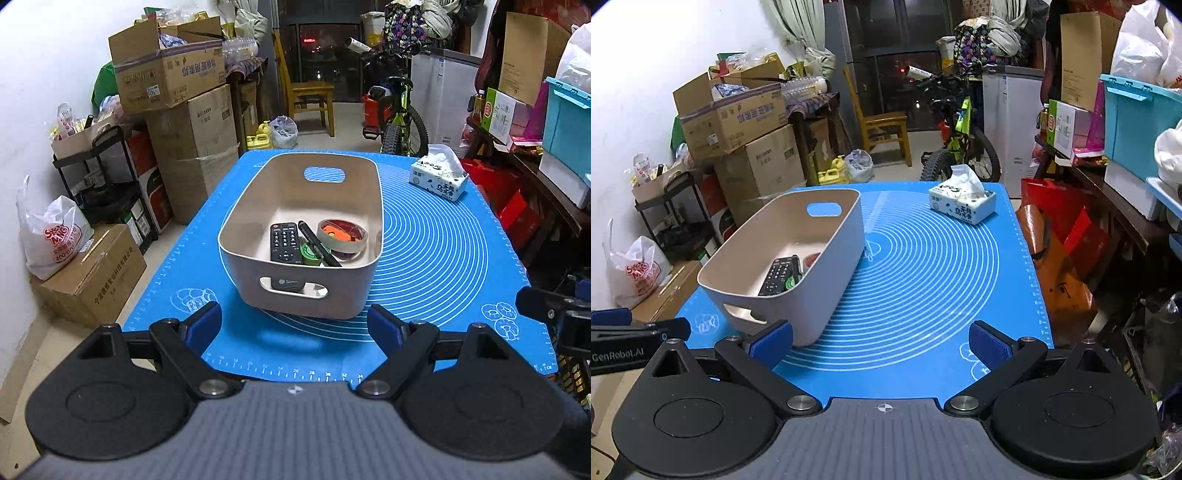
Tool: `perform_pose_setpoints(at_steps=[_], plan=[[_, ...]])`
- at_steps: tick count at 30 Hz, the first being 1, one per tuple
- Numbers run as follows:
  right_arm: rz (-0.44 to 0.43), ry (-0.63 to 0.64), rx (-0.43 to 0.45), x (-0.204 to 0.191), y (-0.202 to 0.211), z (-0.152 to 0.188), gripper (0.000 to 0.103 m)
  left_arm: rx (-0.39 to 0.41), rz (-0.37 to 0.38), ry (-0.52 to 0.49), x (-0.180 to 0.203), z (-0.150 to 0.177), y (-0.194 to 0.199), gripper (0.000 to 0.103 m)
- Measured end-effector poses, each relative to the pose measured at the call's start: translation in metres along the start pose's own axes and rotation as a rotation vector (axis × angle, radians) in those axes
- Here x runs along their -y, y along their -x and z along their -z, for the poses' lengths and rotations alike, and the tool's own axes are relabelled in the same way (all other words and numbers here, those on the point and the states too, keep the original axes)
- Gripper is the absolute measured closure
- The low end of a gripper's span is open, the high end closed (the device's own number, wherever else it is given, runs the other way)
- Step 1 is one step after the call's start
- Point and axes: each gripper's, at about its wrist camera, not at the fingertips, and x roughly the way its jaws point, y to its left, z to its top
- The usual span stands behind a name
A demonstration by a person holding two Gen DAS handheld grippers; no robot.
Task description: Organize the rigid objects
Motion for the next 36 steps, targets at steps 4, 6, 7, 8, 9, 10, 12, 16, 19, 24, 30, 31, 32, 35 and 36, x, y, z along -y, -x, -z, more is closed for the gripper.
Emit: perform_pose_setpoints(at_steps=[4, 6, 7, 8, 9, 10, 12, 16, 19, 24, 30, 31, 32, 35, 36], plan=[[0.0, -0.002, 0.009, 0.005, 0.002, 0.002, 0.003, -0.012, 0.006, -0.01, 0.006, 0.005, -0.002, 0.018], [0.002, -0.004, 0.01, 0.007, 0.003, 0.002, 0.003, -0.015, 0.01, -0.024, 0.009, 0.009, -0.003, 0.018], [0.003, -0.005, 0.01, 0.007, 0.003, 0.002, 0.003, -0.015, 0.01, -0.032, 0.011, 0.01, -0.003, 0.018], [0.004, -0.006, 0.01, 0.008, 0.003, 0.003, 0.003, -0.014, 0.008, -0.04, 0.013, 0.012, -0.003, 0.018], [0.004, -0.007, 0.01, 0.008, 0.003, 0.004, 0.003, -0.012, 0.006, -0.046, 0.014, 0.013, -0.002, 0.018], [0.003, -0.006, 0.01, 0.008, 0.003, 0.004, 0.003, -0.01, 0.006, -0.051, 0.015, 0.013, -0.002, 0.018], [0.002, -0.003, 0.009, 0.008, 0.003, 0.005, 0.003, -0.003, 0.008, -0.054, 0.016, 0.014, -0.001, 0.018], [0.004, -0.006, 0.013, 0.007, 0.002, 0.007, 0.003, 0.001, 0.009, -0.047, 0.014, 0.014, -0.001, 0.018], [0.006, -0.001, 0.007, 0.006, 0.001, 0.009, 0.003, 0.0, 0.009, -0.039, 0.013, 0.013, -0.003, 0.018], [0.014, 0.021, 0.019, 0.001, 0.002, 0.01, 0.003, 0.0, 0.012, -0.039, 0.013, 0.014, -0.003, 0.018], [0.017, 0.028, 0.014, -0.002, 0.002, 0.011, 0.003, 0.002, 0.014, -0.045, 0.016, 0.015, -0.003, 0.018], [0.017, 0.03, 0.012, -0.002, 0.002, 0.011, 0.003, 0.002, 0.015, -0.045, 0.016, 0.015, -0.003, 0.018], [0.017, 0.03, 0.009, -0.002, 0.002, 0.011, 0.003, 0.002, 0.015, -0.044, 0.017, 0.015, -0.003, 0.018], [0.018, 0.032, -0.002, -0.002, 0.0, 0.012, 0.003, 0.002, 0.015, -0.044, 0.016, 0.014, -0.003, 0.018], [0.02, 0.032, -0.001, -0.002, 0.001, 0.012, 0.003, 0.003, 0.015, -0.044, 0.017, 0.014, -0.003, 0.018]])
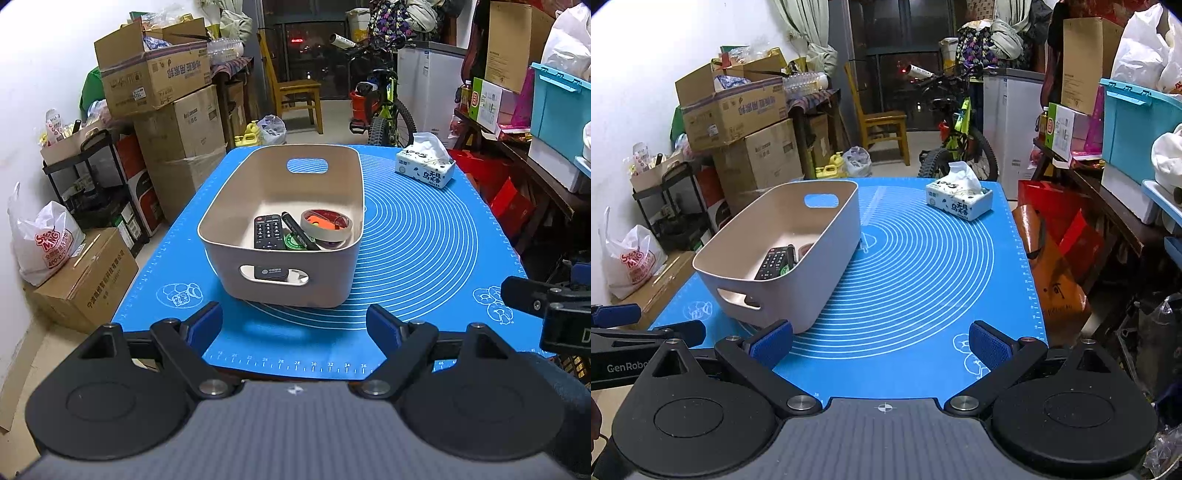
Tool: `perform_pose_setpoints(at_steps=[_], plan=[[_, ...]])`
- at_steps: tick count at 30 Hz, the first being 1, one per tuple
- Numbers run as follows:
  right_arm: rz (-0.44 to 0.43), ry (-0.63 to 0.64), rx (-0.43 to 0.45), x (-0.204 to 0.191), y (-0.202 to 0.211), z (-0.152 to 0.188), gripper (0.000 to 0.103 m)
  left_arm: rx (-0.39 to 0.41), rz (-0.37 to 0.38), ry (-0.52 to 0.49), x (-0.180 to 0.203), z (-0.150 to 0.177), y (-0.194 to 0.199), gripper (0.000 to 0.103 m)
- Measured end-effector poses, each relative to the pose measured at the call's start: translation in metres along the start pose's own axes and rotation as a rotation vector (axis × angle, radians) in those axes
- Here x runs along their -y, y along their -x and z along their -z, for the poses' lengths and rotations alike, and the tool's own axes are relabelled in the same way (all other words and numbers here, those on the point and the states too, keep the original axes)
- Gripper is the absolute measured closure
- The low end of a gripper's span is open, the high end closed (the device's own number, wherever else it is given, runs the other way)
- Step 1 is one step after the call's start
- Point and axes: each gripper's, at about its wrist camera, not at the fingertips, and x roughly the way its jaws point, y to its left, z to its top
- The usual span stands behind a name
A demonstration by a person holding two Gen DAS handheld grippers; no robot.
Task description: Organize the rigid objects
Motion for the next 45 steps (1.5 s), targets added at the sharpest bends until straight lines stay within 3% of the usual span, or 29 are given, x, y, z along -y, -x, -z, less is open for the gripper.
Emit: perform_pose_setpoints(at_steps=[45], plan=[[0.001, -0.009, -0.007, 0.01, -0.001, 0.001, 0.003, -0.011, 0.015, -0.033, 0.012, 0.0, -0.003, 0.018]])
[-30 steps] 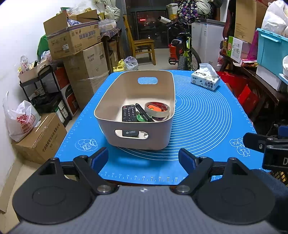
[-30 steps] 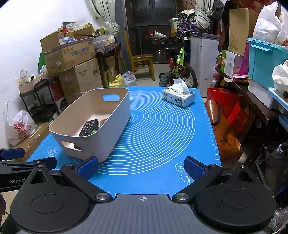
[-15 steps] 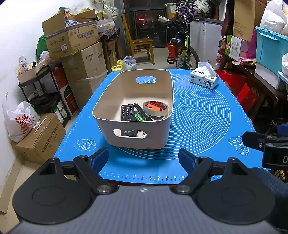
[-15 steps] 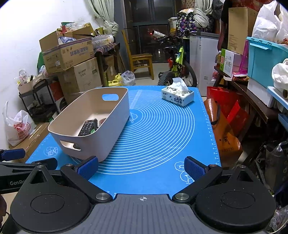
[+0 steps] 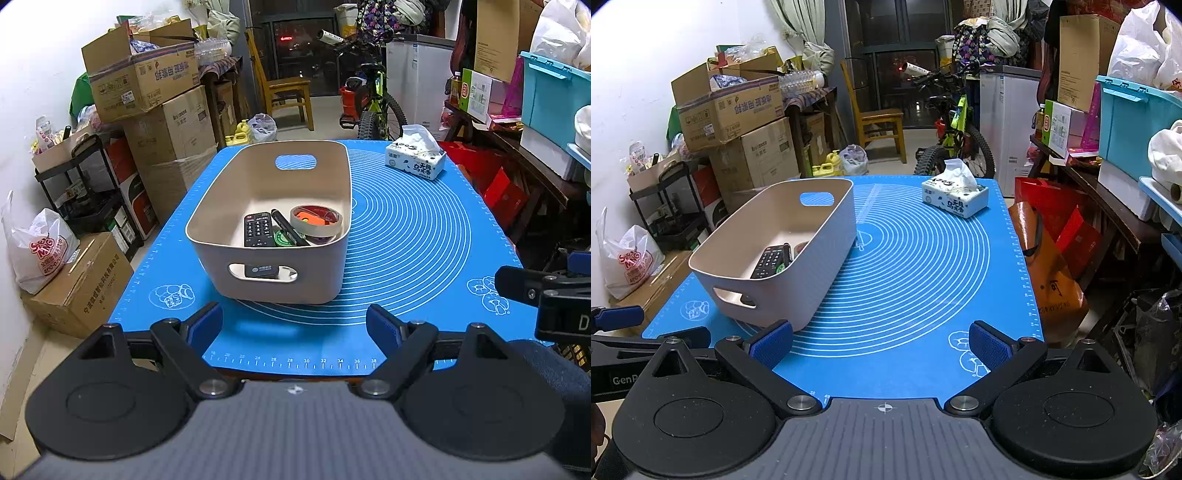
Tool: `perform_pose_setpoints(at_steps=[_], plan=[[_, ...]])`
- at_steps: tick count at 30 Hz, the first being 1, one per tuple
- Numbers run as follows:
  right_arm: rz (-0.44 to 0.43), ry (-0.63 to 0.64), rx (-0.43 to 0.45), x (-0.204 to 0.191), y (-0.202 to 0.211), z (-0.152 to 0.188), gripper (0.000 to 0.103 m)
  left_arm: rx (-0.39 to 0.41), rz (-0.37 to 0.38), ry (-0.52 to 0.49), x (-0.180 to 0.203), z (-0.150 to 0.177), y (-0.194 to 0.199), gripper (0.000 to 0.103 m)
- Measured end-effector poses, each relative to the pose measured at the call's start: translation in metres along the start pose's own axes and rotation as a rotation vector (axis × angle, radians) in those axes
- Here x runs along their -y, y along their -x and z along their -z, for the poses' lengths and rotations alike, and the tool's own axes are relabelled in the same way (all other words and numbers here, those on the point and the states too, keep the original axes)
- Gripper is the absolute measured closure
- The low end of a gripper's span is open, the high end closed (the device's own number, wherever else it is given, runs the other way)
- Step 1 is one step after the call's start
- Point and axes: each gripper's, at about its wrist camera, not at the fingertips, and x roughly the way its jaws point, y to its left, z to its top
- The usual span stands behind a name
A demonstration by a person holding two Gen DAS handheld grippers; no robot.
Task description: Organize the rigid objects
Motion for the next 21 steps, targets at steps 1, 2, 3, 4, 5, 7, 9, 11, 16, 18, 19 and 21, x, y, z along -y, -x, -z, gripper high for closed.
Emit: perform_pose_setpoints(at_steps=[1, 2, 3, 4, 5, 7, 9, 11, 16, 18, 19, 21], plan=[[0.0, 0.0, 0.0, 0.0, 0.0, 0.0, 0.003, 0.0, 0.0, 0.0, 0.0005, 0.0001, 0.0001, 0.018], [0.0, 0.001, 0.0, -0.0001, 0.0, 0.0, 0.003, 0.0, 0.0, 0.0, 0.0, 0.0, 0.0, 0.018], [0.0, 0.0, 0.0, -0.0002, 0.0, 0.0, 0.003, -0.001, 0.001, 0.0, 0.0004, 0.0, -0.0001, 0.018], [0.0, -0.001, 0.0, -0.0003, 0.0, 0.0, 0.003, -0.001, 0.001, 0.001, 0.0, -0.0001, -0.0001, 0.018], [0.001, -0.001, 0.0, -0.0003, 0.0001, 0.0, 0.003, -0.001, 0.001, 0.001, 0.0001, -0.0001, 0.0, 0.018], [0.0, 0.0, 0.0, -0.0002, 0.0, -0.0001, 0.003, 0.0, 0.001, 0.001, -0.0001, -0.0001, 0.0, 0.018], [0.001, 0.0, 0.0, -0.0001, 0.0001, -0.0001, 0.003, -0.001, 0.0, 0.001, 0.0, -0.0001, -0.0001, 0.018], [0.001, -0.001, 0.0, -0.0003, 0.0001, -0.0002, 0.003, -0.002, 0.001, 0.002, 0.0004, -0.0001, -0.0001, 0.018], [0.001, 0.0, 0.0, 0.0002, 0.0002, -0.0002, 0.003, 0.0, 0.001, 0.0, 0.0005, -0.0001, -0.0001, 0.018], [0.001, 0.0, 0.0, -0.0005, 0.0001, -0.0005, 0.003, -0.002, 0.0, -0.004, 0.0001, 0.0, -0.0001, 0.018], [0.001, 0.0, -0.001, 0.0003, 0.0, -0.0004, 0.003, -0.003, -0.001, -0.006, 0.0005, 0.0001, 0.0, 0.018], [0.0, -0.001, 0.0, 0.0, 0.0002, -0.0005, 0.003, -0.003, -0.001, -0.008, -0.0003, -0.0004, 0.0006, 0.018]])
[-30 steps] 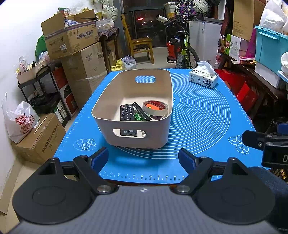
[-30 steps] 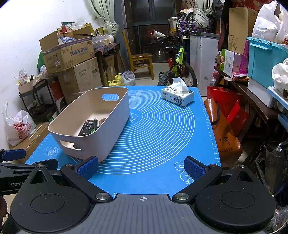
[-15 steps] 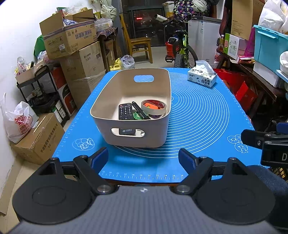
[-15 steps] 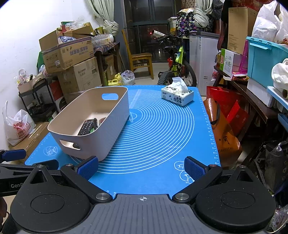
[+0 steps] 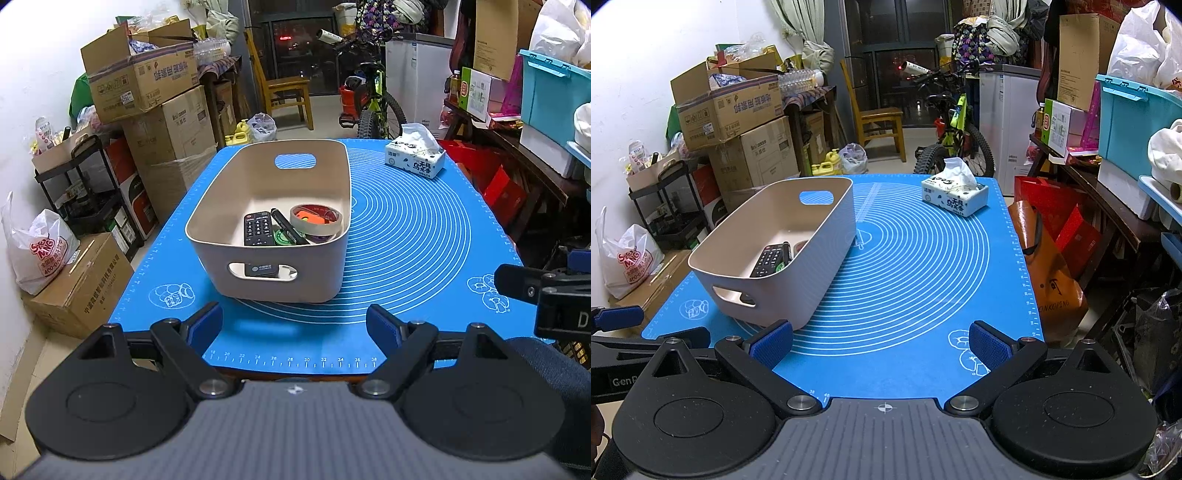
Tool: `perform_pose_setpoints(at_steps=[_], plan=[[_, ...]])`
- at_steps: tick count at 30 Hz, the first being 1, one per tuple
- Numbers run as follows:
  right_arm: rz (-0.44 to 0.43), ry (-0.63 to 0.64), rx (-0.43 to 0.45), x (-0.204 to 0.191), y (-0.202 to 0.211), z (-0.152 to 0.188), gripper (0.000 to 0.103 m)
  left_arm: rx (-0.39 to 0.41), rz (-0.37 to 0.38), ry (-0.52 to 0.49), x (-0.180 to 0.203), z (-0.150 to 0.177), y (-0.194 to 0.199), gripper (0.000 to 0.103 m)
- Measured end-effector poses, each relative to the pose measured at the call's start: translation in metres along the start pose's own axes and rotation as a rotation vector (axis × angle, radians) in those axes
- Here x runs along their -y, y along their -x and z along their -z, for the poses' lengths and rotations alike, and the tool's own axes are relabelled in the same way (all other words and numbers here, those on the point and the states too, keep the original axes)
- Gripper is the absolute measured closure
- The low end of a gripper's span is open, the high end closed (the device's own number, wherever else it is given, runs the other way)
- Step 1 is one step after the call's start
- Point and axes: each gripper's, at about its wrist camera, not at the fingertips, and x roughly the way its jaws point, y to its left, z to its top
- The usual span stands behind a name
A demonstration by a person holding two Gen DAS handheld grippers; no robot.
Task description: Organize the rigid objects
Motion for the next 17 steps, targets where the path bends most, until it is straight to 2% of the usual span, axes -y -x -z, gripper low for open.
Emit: perform_pose_setpoints(at_steps=[17], plan=[[0.0, -0.002, -0.003, 0.0021, -0.0001, 0.0012, 0.003, 0.002, 0.015, 0.007, -0.0014, 0.0011, -0.0011, 0.018]])
